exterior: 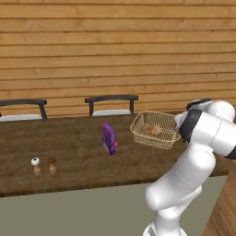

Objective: Open the cabinet, pick up the bread from the cabinet and place it in the basket. Then move the basket to the dining counter.

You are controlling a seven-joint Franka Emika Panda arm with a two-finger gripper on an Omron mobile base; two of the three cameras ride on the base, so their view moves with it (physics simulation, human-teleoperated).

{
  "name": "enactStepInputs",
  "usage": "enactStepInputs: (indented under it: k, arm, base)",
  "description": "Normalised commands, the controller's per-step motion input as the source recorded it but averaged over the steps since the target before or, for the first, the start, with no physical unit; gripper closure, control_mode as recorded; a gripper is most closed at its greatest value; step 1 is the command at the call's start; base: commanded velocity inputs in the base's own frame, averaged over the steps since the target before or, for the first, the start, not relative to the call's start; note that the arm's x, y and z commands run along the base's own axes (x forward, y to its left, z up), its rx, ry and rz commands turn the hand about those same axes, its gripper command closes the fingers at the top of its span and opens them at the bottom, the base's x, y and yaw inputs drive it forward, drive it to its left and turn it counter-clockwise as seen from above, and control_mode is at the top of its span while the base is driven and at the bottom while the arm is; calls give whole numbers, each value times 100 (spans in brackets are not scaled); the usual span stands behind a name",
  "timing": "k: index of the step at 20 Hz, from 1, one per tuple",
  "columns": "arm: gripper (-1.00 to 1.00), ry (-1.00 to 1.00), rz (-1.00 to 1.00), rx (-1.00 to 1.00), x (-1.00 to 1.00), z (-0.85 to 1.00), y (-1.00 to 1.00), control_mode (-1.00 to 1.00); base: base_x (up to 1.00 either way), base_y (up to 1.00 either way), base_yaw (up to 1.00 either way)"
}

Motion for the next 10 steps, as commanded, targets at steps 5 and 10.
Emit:
enactStepInputs:
  k: [5, 10]
  arm:
    - [-100, 1, 0, -1, -1, -1, 0, -100]
    - [-100, -3, 0, 0, -12, 20, 0, -100]
  base:
    - [0, 0, 0]
    - [0, 0, 0]
